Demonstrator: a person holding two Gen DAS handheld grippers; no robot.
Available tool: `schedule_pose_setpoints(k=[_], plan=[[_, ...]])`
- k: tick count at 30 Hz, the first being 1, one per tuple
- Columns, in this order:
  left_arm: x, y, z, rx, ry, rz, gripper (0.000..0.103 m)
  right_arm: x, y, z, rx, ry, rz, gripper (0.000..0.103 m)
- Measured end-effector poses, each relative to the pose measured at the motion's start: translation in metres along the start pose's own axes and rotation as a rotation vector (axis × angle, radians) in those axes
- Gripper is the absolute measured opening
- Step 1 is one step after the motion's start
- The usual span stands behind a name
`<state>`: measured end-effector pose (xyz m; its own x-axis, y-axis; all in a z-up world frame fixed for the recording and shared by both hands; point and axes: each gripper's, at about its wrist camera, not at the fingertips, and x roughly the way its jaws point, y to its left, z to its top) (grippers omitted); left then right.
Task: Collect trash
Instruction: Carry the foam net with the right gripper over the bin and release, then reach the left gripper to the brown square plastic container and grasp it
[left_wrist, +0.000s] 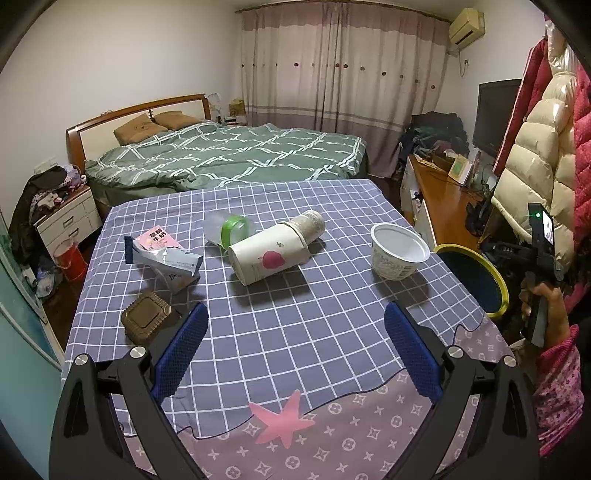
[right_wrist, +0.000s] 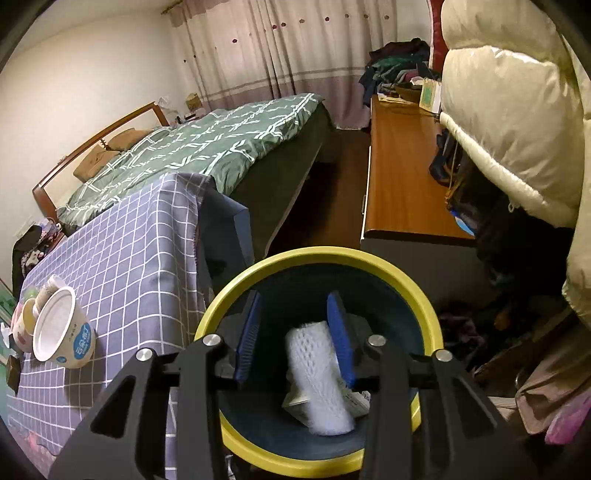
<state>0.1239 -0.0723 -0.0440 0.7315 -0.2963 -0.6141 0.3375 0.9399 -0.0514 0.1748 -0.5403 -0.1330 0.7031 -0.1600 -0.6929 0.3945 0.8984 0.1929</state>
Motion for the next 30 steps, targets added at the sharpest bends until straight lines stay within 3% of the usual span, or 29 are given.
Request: schedule_pose_setpoints(k=[8,15,26,30], plan=[[0.010,0.015,-0.004,0.011,0.020,-0.005,0.095,-0.013,0.014,-0.002,-0.017,-0.010,0.031,0.039],[0.031,0.053,-0.006,-0.031,0.084,-0.020,0.095,-0.030,0.024,-0.008,0.006,-0.034,0.090,0.040],[0.069,0.115,-0.005,0.028,0.137,0.032,0.095,-0.032,0.039,-0.016,-0.008,-0.021,0.122,0.041],[0.089,0.137,-0.007,0.044,0.178,0.010,0.095,-0.030,0.043,-0.017,-0.016,-0.012,0.124,0.041]])
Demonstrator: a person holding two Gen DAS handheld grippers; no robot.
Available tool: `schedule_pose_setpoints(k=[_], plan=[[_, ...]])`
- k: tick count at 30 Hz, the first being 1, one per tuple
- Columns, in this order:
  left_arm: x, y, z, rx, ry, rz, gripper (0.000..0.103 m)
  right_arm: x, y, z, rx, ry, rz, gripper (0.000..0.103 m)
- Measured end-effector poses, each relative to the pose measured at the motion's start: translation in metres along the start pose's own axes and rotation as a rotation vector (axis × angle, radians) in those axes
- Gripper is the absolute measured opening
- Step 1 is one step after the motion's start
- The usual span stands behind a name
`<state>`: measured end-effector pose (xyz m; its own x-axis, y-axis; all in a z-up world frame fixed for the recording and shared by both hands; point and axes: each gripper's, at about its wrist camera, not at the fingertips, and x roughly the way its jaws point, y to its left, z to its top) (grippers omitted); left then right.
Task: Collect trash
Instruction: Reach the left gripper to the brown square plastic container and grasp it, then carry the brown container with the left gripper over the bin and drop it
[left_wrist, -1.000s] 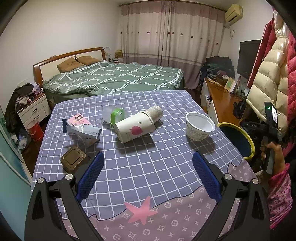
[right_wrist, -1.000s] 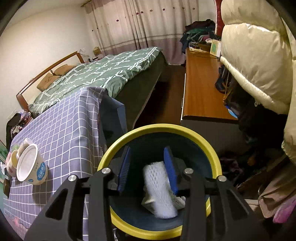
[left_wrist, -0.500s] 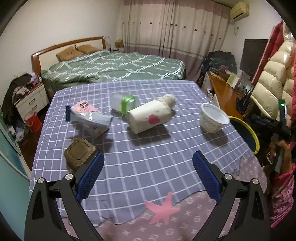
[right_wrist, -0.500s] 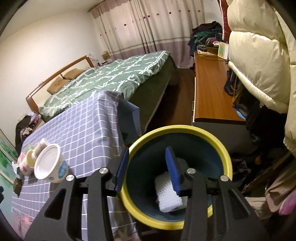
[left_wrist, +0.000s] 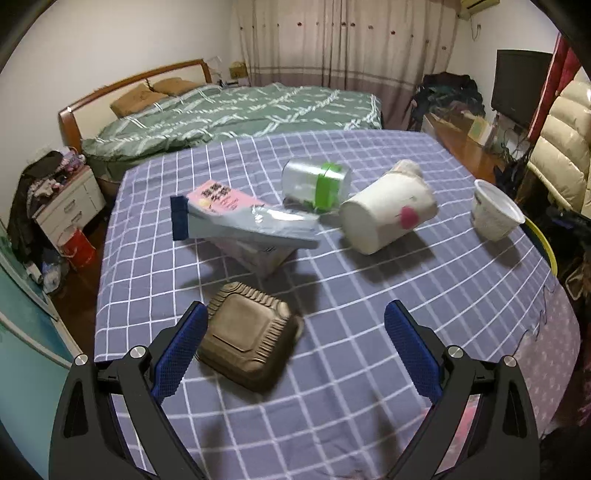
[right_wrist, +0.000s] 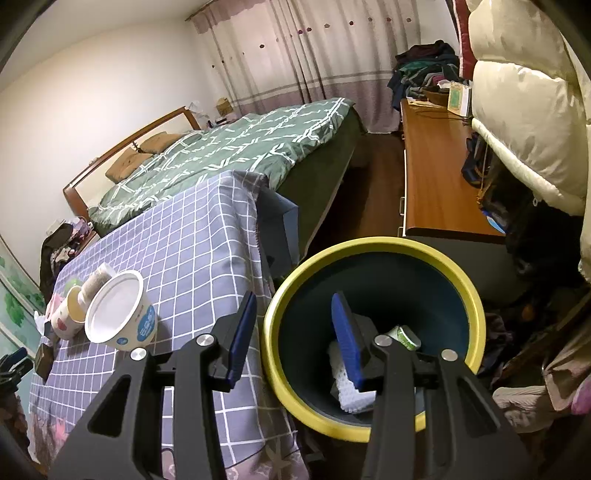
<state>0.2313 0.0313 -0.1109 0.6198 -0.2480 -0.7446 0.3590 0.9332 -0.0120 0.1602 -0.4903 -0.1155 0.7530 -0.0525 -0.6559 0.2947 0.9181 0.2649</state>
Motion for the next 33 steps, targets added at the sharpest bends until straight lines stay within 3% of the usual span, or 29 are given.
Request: schedule_pose_setpoints(k=[19,29,33], plan=[[0.038,0.032,-0.002,-0.027,0.062,0.003,0.093,0.013,0.015,-0.006,-0.028,0.037,0.010,0.041],[0.052,0.033,-0.006,-0.012,0.102,0.022,0.071,0.012,0.009,-0.009,-0.020,0.040,0.013,0.041],[0.037,0.020,-0.003,0.002,0.073,0.014,0.071,0.010,0.007,-0.010,-0.013,0.034,0.022,0.041]])
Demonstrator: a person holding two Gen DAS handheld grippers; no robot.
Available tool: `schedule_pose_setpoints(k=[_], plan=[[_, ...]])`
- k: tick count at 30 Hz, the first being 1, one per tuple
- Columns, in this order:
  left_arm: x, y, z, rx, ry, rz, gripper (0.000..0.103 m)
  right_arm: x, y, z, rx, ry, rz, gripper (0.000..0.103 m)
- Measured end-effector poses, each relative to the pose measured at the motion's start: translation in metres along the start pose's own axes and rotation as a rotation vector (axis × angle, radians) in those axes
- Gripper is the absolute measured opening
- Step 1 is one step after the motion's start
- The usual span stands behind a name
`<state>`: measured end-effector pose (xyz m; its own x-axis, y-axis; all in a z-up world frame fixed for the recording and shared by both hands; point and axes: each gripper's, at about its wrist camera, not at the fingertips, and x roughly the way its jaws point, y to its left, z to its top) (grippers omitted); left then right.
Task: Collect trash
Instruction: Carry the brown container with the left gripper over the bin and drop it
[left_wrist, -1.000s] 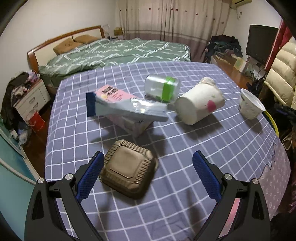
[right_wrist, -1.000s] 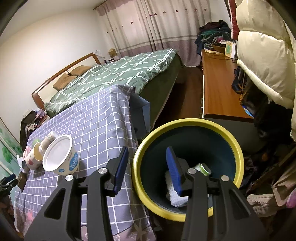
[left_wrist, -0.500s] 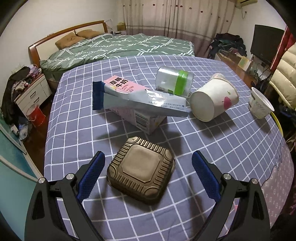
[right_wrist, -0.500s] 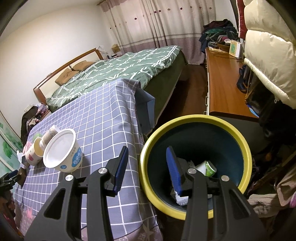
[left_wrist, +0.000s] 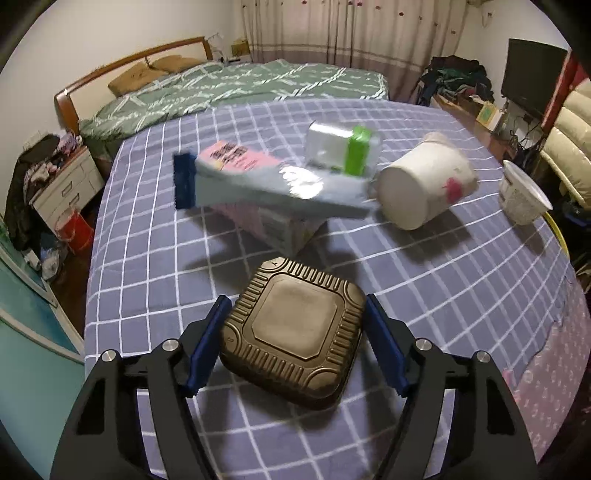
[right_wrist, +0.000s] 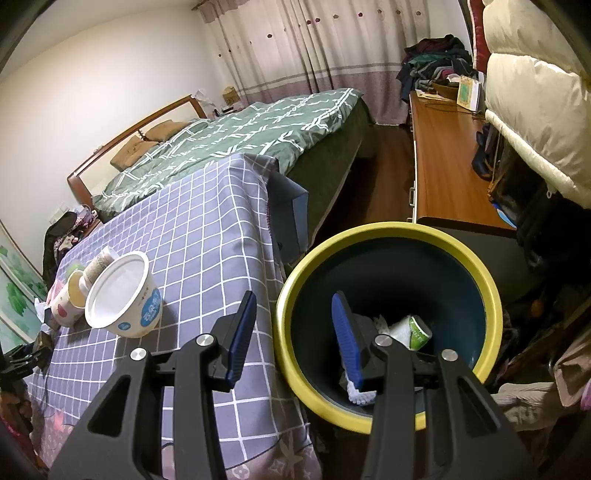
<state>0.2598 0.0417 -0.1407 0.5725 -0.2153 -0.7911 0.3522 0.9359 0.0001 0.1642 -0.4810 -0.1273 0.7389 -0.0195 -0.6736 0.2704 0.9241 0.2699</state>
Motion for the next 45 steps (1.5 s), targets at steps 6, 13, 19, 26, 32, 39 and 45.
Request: schedule_pose_setpoints(k=[6,13,19,26,32,39,45], plan=[[-0.035,-0.049,0.008,0.055,-0.036,-0.035,0.071,-0.009,-0.009,-0.005,0.019,-0.016,0.005,0.041],[-0.069,-0.145,0.032,0.160,-0.088,-0.170,0.072,-0.031,-0.033,-0.017,0.046,-0.044,-0.053,0.041],[-0.070,-0.242,0.059,0.287,-0.107,-0.317,0.072,-0.059,-0.062,-0.027,0.072,-0.085,-0.124,0.041],[-0.046,-0.344,0.088,0.394,-0.081,-0.416,0.072,-0.085,-0.093,-0.039,0.107,-0.118,-0.188,0.041],[-0.015,-0.420,0.108,0.439,-0.057,-0.444,0.072,-0.095,-0.110,-0.047,0.136,-0.126,-0.201,0.041],[0.022,-0.480,0.124,0.455,-0.028,-0.458,0.073,-0.095,-0.121,-0.052,0.156,-0.119,-0.203,0.041],[0.037,-0.490,0.140,0.386,-0.049,-0.438,0.092,-0.093,-0.122,-0.052,0.161,-0.111,-0.199,0.041]])
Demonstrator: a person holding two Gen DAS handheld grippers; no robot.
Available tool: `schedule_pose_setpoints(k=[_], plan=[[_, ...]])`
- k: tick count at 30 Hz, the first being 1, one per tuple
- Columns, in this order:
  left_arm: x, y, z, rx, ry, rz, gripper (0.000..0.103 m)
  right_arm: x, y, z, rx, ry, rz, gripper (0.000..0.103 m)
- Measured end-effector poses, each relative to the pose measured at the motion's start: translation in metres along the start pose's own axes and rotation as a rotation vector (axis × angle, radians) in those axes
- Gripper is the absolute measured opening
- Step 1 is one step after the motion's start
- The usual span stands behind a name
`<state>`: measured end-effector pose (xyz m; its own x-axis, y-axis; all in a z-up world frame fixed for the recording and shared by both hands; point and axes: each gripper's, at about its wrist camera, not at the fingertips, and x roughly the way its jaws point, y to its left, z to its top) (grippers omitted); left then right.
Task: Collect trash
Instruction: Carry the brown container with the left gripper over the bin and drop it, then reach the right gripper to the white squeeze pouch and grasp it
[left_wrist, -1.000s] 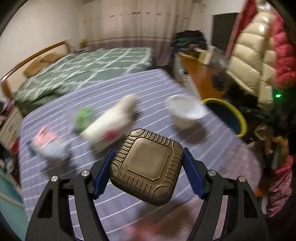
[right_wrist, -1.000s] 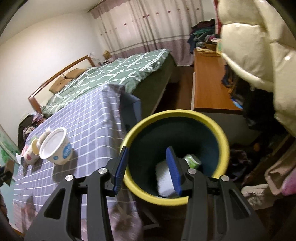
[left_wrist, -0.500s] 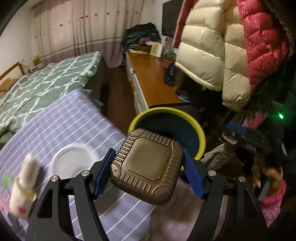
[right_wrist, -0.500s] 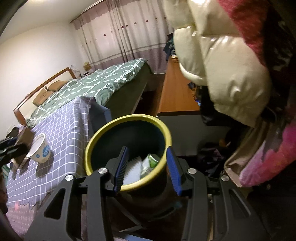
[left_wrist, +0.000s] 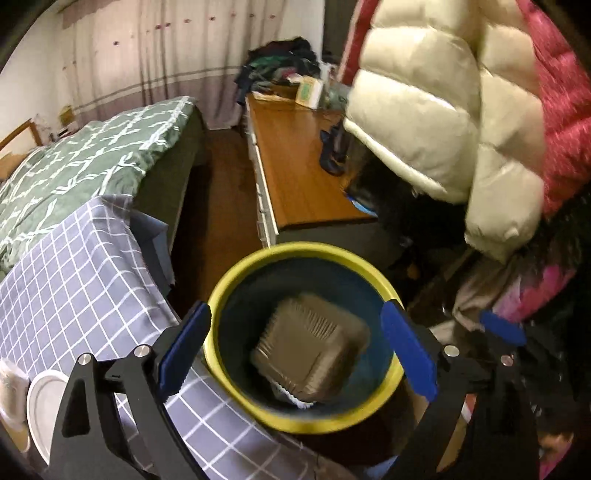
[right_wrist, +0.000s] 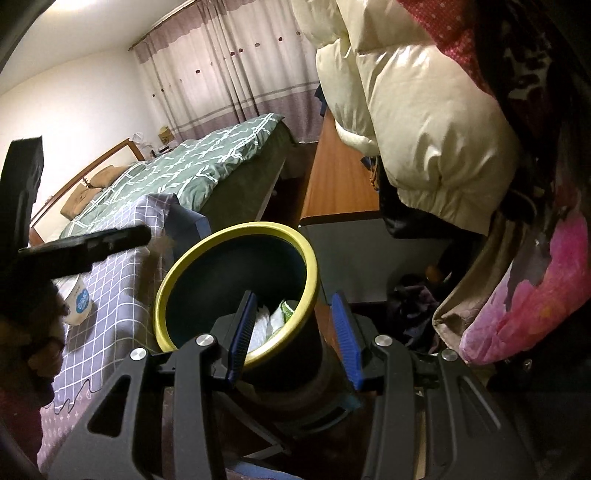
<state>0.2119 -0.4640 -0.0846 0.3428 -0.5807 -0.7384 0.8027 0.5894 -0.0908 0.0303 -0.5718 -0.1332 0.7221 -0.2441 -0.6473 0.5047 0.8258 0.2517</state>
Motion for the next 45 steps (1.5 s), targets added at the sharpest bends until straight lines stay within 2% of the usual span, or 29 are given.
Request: schedule_pose_setpoints(k=[3,8,14,18,23,29,33,39,45], plan=[[-0.021,0.013,-0.002,-0.055,-0.036,-0.010,0.092,0.002,0.005,-0.001,-0.009,0.006,0.008,0.041],[-0.095,0.034,-0.027,-0.096,-0.155,0.043,0.094,0.006,0.016,-0.003,-0.024,0.017,0.028,0.041],[-0.188,0.057,-0.078,-0.124,-0.267,0.182,0.098,0.006,0.040,-0.005,-0.067,0.027,0.060,0.041],[-0.239,0.079,-0.122,-0.161,-0.292,0.320,0.098,0.007,0.060,-0.008,-0.094,0.037,0.085,0.041],[-0.279,0.109,-0.170,-0.252,-0.291,0.411,0.098,0.007,0.094,-0.013,-0.154,0.057,0.129,0.041],[-0.317,0.147,-0.228,-0.372,-0.274,0.530,0.098,0.006,0.145,-0.018,-0.239,0.085,0.215,0.041],[-0.349,0.168,-0.258,-0.435,-0.306,0.603,0.098,0.004,0.185,-0.023,-0.304,0.095,0.271,0.041],[-0.381,0.181,-0.288,-0.459,-0.337,0.688,0.098,0.001,0.258,-0.033,-0.416,0.117,0.381,0.042],[-0.398,0.194,-0.306,-0.500,-0.345,0.735,0.098,-0.001,0.348,-0.055,-0.568,0.157,0.523,0.042]])
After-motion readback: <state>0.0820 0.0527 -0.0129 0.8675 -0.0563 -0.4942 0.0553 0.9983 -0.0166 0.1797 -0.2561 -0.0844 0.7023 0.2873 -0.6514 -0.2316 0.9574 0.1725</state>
